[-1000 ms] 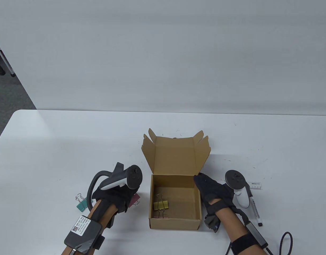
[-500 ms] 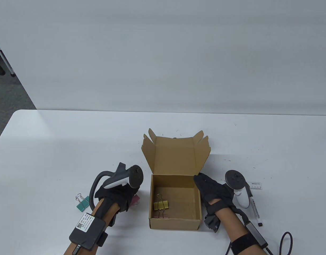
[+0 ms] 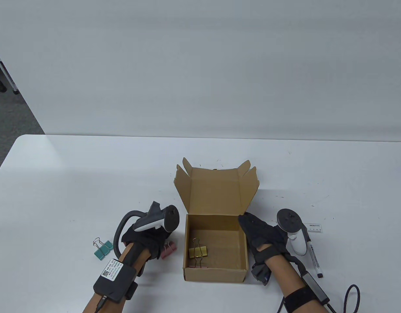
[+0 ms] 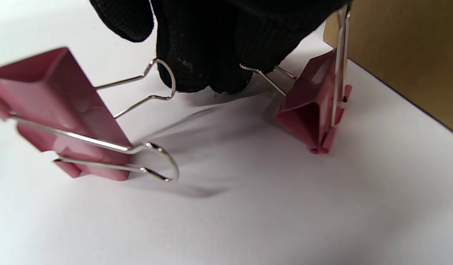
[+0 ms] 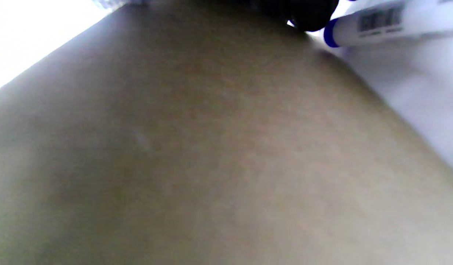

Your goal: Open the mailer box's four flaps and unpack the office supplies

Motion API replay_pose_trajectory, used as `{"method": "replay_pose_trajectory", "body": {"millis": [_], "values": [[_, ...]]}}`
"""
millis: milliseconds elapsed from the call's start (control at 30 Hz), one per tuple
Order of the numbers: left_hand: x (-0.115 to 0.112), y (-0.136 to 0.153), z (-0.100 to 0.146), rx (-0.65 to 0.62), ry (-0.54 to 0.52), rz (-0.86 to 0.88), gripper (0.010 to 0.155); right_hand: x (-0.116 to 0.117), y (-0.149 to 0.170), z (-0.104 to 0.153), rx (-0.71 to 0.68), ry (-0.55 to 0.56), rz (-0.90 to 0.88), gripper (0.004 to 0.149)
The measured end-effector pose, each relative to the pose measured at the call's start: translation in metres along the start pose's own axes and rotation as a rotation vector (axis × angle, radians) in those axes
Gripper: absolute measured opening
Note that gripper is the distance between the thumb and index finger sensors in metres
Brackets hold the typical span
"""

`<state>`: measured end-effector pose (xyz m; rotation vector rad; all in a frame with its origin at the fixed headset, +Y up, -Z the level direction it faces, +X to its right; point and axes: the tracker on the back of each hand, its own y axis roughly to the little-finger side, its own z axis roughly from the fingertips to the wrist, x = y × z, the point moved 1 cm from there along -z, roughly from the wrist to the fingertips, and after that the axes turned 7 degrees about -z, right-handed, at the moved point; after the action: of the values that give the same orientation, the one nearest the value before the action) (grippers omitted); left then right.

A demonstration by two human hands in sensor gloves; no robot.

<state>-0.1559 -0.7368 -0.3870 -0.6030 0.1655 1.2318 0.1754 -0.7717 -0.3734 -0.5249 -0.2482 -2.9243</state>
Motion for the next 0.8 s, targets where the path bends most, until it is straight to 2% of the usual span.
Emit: {"method": "replay_pose_trajectory", "body": {"millis": [200,567,667,800], "values": [[-0.001,0.002,-0.002,0.007,-0.002,0.017,0.039,0.001,0.001,0.0,0.0,-0.002,0.0,0.069],[0.006,0.014,0.008,0.035,-0.025,0.053,0.042,0.001,0.001,0.0,0.0,-0.002,0.001,0.07],[0.014,0.016,0.015,0.033,-0.047,0.074,0.043,0.001,0.001,0.0,0.0,-0.002,0.001,0.07],[0.035,0.014,0.034,0.019,-0.105,0.083,0.044,0.001,0.001,0.0,0.0,-0.002,0.001,0.07]]}}
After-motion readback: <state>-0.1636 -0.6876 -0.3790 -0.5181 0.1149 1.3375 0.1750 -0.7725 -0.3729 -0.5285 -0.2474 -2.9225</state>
